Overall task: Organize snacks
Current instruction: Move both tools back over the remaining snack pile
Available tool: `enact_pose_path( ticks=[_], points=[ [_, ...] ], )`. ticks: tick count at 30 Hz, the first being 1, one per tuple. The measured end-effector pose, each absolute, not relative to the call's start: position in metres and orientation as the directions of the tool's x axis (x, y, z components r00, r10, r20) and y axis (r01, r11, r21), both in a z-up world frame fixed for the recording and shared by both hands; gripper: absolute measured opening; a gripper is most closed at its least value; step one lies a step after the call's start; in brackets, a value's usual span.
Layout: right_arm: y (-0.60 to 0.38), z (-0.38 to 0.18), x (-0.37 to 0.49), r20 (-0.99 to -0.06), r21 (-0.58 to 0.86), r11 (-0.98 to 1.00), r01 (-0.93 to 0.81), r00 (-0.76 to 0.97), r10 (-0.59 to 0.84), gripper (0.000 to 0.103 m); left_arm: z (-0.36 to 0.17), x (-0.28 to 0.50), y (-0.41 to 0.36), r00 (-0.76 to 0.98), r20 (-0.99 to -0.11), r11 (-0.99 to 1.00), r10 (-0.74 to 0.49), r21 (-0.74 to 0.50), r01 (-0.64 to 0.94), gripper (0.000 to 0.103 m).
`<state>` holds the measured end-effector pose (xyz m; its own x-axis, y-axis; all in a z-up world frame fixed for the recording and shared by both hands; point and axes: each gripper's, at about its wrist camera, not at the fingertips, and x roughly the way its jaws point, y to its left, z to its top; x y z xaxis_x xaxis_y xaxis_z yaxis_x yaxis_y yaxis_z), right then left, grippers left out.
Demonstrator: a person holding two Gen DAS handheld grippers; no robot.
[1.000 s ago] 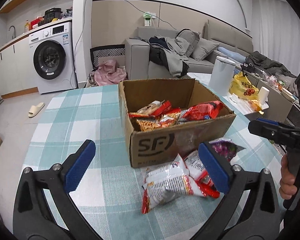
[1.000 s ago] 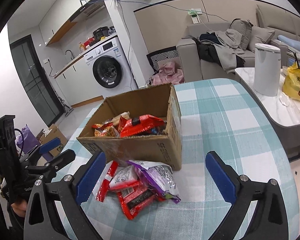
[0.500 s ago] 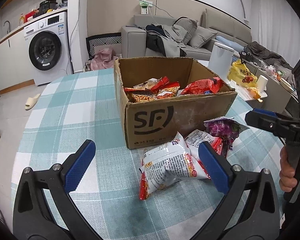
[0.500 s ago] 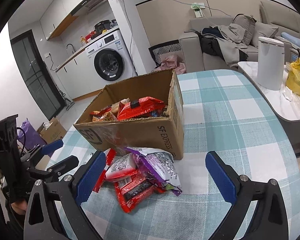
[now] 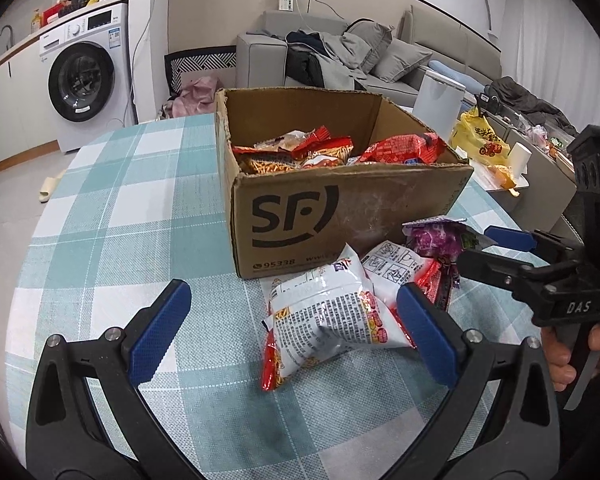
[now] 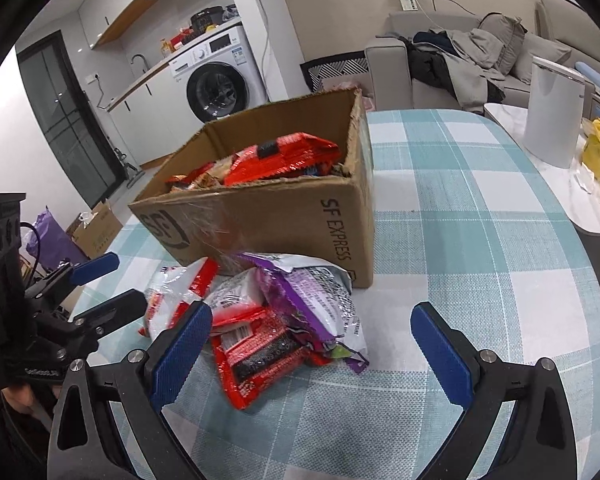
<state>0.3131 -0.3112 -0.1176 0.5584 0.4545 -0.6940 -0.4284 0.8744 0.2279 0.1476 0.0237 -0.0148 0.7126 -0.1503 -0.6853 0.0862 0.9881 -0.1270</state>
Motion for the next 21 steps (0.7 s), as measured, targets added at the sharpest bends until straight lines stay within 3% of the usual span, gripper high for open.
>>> enact_pose_path(
  ticks=[21],
  points=[
    [-0.317,-0.140,0.331,-0.737,0.214,0.917,-0.338,0.560,0.378,0.101,-0.037,0.160,0.025,0.669,-0.726,0.986,-0.163,-0.151,0.077,0.102]
  ],
)
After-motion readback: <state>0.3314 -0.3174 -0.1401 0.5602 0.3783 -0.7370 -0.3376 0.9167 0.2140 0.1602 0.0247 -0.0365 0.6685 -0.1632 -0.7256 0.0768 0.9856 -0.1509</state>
